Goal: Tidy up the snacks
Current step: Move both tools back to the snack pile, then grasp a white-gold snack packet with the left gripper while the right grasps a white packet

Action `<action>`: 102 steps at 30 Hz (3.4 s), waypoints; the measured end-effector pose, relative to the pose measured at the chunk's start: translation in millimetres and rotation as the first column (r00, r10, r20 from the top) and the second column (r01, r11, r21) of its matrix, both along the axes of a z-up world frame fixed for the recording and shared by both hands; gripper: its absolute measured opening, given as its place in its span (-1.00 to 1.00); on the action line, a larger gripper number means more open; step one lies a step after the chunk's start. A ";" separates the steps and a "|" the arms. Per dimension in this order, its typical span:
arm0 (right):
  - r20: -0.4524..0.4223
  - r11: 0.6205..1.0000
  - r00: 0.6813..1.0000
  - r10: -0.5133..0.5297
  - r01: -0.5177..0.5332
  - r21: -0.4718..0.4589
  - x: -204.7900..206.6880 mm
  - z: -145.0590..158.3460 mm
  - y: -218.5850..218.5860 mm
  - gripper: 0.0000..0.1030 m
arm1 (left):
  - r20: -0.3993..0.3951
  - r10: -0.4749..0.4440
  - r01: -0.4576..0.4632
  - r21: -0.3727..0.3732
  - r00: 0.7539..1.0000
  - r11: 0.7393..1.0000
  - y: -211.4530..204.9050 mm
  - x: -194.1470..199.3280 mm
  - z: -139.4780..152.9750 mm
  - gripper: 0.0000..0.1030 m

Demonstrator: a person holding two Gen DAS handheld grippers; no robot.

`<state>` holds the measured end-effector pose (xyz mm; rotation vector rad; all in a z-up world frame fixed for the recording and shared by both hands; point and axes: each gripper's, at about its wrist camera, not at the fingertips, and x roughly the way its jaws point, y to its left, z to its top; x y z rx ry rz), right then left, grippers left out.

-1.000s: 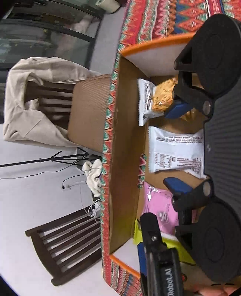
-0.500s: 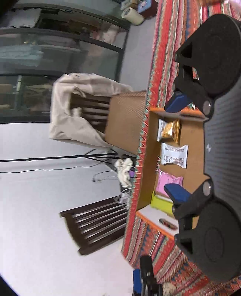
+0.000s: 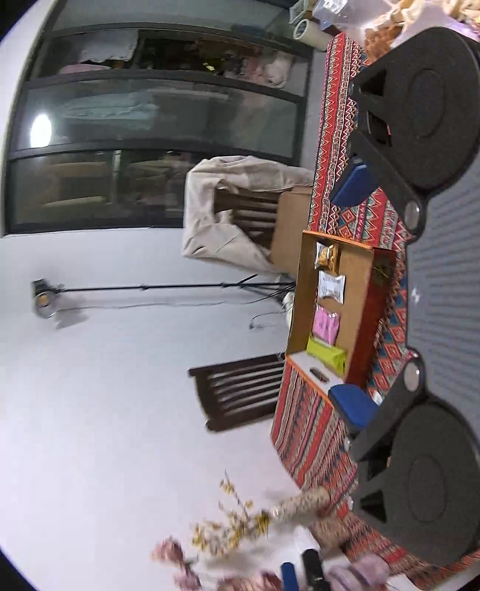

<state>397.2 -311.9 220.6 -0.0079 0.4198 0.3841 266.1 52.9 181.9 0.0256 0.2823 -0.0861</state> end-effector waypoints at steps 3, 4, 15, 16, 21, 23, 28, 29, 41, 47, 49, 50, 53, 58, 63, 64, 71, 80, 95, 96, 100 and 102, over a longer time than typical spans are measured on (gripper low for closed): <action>0.082 1.000 0.997 -0.010 0.011 -0.003 -60.8 -23.7 -9.9 1.00 | 0.029 0.062 -0.061 -0.030 0.998 0.998 2.5 -53.8 -27.9 1.00; 0.117 1.000 0.993 -0.017 0.019 -0.012 -81.7 -32.6 -10.4 1.00 | 0.037 0.080 -0.079 -0.031 0.996 0.996 4.9 -67.8 -36.0 1.00; 0.234 0.986 0.963 -0.135 0.153 -0.060 -243.7 -169.3 8.9 1.00 | 0.054 0.201 -0.201 -0.008 0.978 0.980 -4.9 -173.4 -137.2 1.00; 0.206 0.988 0.968 -0.142 0.152 -0.034 -244.9 -181.4 9.5 1.00 | 0.042 0.195 -0.196 0.002 0.980 0.981 -4.8 -175.9 -145.5 1.00; 0.139 0.983 0.981 -0.133 0.148 -0.105 -246.5 -228.7 16.4 1.00 | -0.071 0.155 -0.153 0.032 0.985 0.988 -8.8 -161.3 -178.9 1.00; 0.111 0.984 0.986 -0.127 0.140 -0.113 -246.0 -241.5 21.0 1.00 | -0.086 0.154 -0.153 0.018 0.984 0.988 -10.6 -154.9 -184.4 1.00; 0.036 0.995 0.997 -0.065 0.067 -0.067 -235.0 -252.9 20.9 0.94 | -0.117 0.113 -0.110 0.024 0.987 0.994 -19.8 -130.8 -191.7 1.00; 0.030 0.997 0.998 -0.052 0.054 -0.058 -230.7 -252.4 18.4 0.93 | -0.121 0.099 -0.096 0.033 0.988 0.995 -22.5 -123.7 -191.5 1.00; -0.019 0.994 0.999 0.041 -0.043 -0.096 -130.0 -249.2 30.0 0.32 | -0.186 -0.182 0.219 0.205 0.966 0.954 -77.7 -3.6 -198.3 0.57; -0.083 0.978 0.988 0.133 -0.145 -0.151 -72.9 -252.9 44.4 0.29 | -0.313 -0.243 0.317 0.214 0.918 0.924 -82.4 33.9 -218.2 0.50; -0.130 0.976 0.977 0.166 -0.182 -0.123 -55.0 -255.3 45.6 0.27 | -0.335 -0.262 0.328 0.157 0.905 0.931 -77.1 42.2 -221.3 0.38; -0.159 0.973 0.972 0.172 -0.194 -0.129 -47.1 -258.0 47.3 0.26 | -0.348 -0.273 0.335 0.133 0.897 0.933 -75.3 44.6 -221.7 0.22; -0.186 0.962 0.967 0.175 -0.208 -0.179 -35.1 -265.9 51.8 0.34 | -0.359 -0.300 0.354 0.094 0.884 0.930 -75.8 45.7 -223.3 0.14; -0.228 0.966 0.954 0.196 -0.227 -0.121 -32.1 -268.5 37.3 0.35 | -0.395 -0.245 0.297 0.074 0.885 0.952 -69.3 22.9 -219.1 0.12; -0.228 0.977 0.962 0.150 -0.180 -0.115 -49.6 -267.7 31.2 0.03 | -0.420 -0.151 0.178 0.025 0.895 0.984 -42.6 -18.5 -216.6 0.19; -0.224 0.977 0.964 0.144 -0.174 -0.120 -58.3 -267.8 33.6 0.03 | -0.426 -0.146 0.169 0.016 0.893 0.986 -40.6 -25.7 -216.9 0.20; -0.195 0.983 0.971 0.138 -0.158 -0.093 -107.3 -270.7 56.9 0.03 | -0.395 -0.146 0.170 0.027 0.907 0.985 -44.0 -39.0 -217.7 0.54; -0.164 0.988 0.980 0.111 -0.127 -0.089 -119.6 -274.0 65.8 0.02 | -0.412 -0.161 0.182 0.011 0.897 0.983 -63.1 -28.1 -217.5 0.05; -0.169 0.991 0.978 0.122 -0.128 -0.025 -132.0 -275.3 54.9 0.18 | -0.363 -0.135 0.140 -0.013 0.922 0.990 -59.5 -53.8 -202.1 0.05; -0.166 0.991 0.979 0.119 -0.127 -0.041 -129.5 -276.2 57.2 0.15 | -0.359 -0.131 0.134 -0.016 0.924 0.991 -57.5 -53.6 -200.0 0.05; -0.154 0.991 0.983 0.105 -0.117 -0.069 -124.5 -276.5 62.2 -0.11 | -0.360 -0.106 0.106 -0.020 0.927 0.994 -50.4 -52.5 -198.1 0.05; -0.157 0.991 0.981 0.112 -0.122 -0.057 -124.0 -275.7 60.9 -0.13 | -0.372 -0.098 0.093 -0.030 0.923 0.995 -47.7 -50.3 -200.1 0.05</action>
